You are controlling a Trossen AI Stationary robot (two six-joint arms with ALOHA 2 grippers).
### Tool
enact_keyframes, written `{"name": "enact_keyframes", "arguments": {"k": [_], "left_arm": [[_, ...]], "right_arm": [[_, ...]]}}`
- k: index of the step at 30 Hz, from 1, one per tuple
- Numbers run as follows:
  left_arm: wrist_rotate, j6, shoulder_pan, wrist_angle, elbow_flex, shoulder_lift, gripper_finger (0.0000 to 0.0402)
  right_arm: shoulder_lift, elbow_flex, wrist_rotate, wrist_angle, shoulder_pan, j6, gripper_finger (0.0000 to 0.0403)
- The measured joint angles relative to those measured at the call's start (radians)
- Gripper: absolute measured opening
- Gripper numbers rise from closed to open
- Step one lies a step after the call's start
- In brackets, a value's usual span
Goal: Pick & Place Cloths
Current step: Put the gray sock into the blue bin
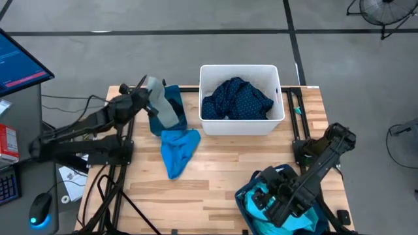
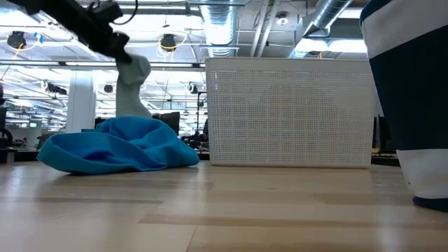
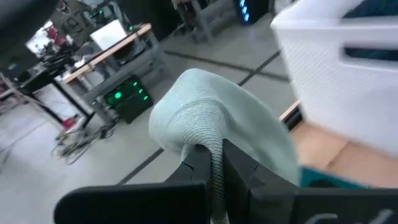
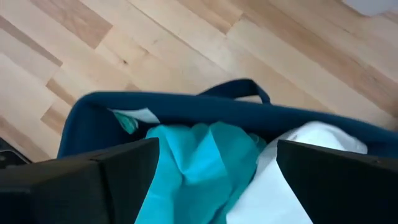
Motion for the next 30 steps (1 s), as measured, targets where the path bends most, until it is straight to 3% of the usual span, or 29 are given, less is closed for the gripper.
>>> {"name": "enact_keyframes", "arguments": {"k": [6, 15, 19, 25, 30], "left_arm": [[0.114, 0.077, 0.197, 0.036, -0.054, 0.011, 0.0], [0.299, 0.121, 0.378, 0.155, -0.095, 0.08, 0.0], [0.399, 0.046, 0.431, 0.158, -0.095, 0.162, 0.0], [0.428, -0.065, 0.449, 0.157, -0.095, 0.352, 0.0], [0.61, -0.289, 0.434, 0.161, -0.095, 0.444, 0.0]], "right_arm": [[0.0, 0.0, -0.001, 0.032, -0.044, -0.077, 0.0317], [0.001, 0.0, -0.032, 0.05, -0.086, -0.127, 0.0317], [0.001, 0.0, -0.03, 0.05, -0.085, -0.127, 0.0317], [0.001, 0.0, -0.029, 0.049, -0.085, -0.126, 0.0317], [0.001, 0.0, -0.028, 0.056, -0.085, -0.126, 0.0317]]}}
